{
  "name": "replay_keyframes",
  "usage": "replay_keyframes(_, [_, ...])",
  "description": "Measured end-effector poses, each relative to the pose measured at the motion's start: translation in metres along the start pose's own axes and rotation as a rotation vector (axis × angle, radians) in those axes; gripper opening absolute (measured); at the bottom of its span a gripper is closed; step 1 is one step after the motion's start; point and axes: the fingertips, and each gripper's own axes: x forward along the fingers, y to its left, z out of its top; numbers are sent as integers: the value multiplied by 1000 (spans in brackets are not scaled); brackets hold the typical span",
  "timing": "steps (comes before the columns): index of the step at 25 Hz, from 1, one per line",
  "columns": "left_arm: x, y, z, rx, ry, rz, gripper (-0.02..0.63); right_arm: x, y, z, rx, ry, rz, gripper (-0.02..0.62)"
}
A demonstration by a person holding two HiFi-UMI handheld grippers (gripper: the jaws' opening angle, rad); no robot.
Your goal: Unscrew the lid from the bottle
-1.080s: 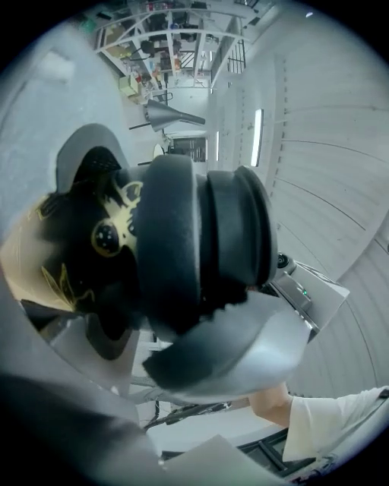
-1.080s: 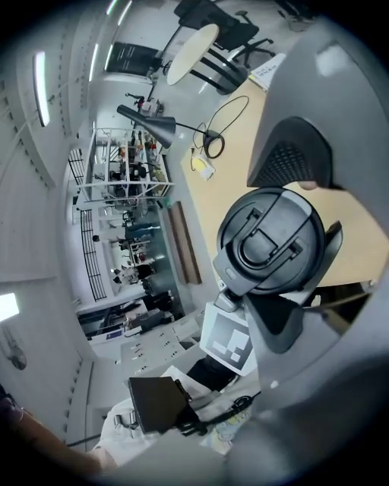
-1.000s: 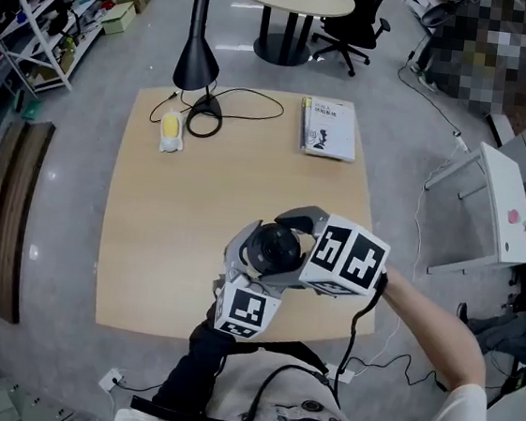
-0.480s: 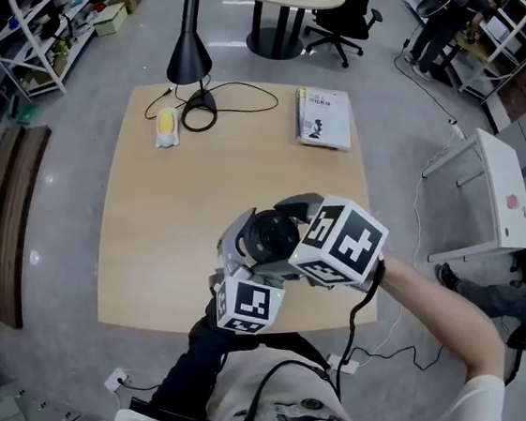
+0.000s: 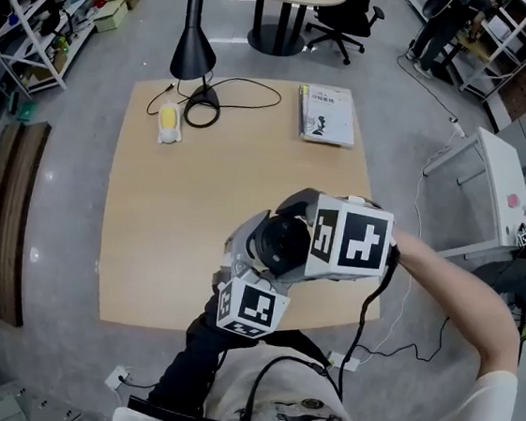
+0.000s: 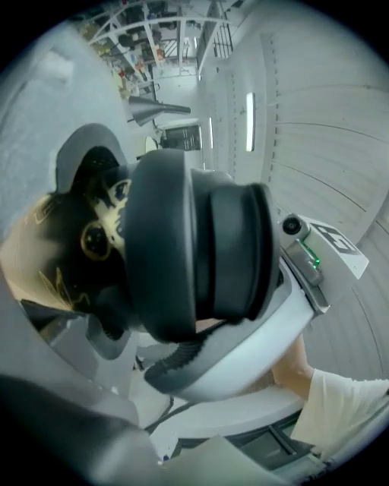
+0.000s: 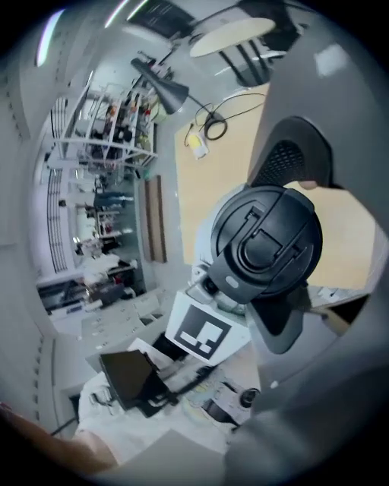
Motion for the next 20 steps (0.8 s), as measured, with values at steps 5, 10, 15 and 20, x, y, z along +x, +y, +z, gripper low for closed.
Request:
replay_keyframes(5, [-7,-42,8,7,-55,-281,451,-1,35,-23,-509,204,180,446])
replay_keyframes(10, [-10,-27,10,-83,-74,-234,449,-3,29,-13,-371,139,161,591])
replay_keyframes(15, [-10,19,4,-34,-2,48,449,-23,-9,13,22,-210,-61,549])
replay_keyframes(20, [-10,41,1,-43,46,214,451,-17,-26,31,228,-406,-176,472])
